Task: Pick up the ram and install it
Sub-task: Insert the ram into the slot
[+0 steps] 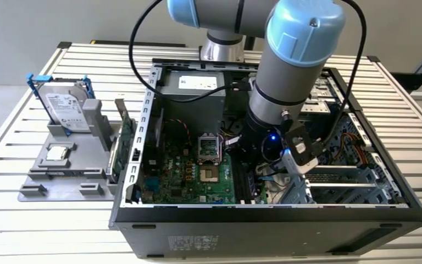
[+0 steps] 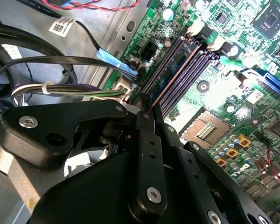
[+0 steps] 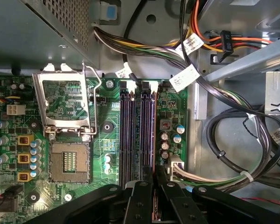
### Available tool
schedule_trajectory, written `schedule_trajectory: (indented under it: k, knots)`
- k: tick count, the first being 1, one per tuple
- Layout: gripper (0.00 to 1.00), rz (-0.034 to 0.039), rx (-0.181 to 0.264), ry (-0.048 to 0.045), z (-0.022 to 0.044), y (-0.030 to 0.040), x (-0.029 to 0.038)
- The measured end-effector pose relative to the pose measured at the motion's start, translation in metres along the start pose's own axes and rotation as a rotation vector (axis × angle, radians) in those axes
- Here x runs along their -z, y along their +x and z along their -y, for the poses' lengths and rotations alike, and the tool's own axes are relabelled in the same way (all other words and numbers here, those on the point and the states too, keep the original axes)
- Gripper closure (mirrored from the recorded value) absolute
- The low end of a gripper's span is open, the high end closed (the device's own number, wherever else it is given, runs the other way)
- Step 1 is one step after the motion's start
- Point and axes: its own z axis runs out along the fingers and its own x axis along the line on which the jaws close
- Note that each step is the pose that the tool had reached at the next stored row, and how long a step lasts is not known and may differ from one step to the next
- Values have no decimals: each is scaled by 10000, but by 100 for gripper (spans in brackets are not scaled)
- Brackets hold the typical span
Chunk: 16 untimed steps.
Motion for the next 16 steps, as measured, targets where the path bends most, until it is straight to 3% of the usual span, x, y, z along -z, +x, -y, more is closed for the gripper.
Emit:
schedule_trajectory:
  k: [6,14,15,16]
  knots:
    - [100,-1,-1,0,2,1,-40]
    - [100,0,-1,-14,0,1,-46]
    - [0,-1,-1,-13,0,1,-47]
    - [0,0,-1,-8,0,1,-46]
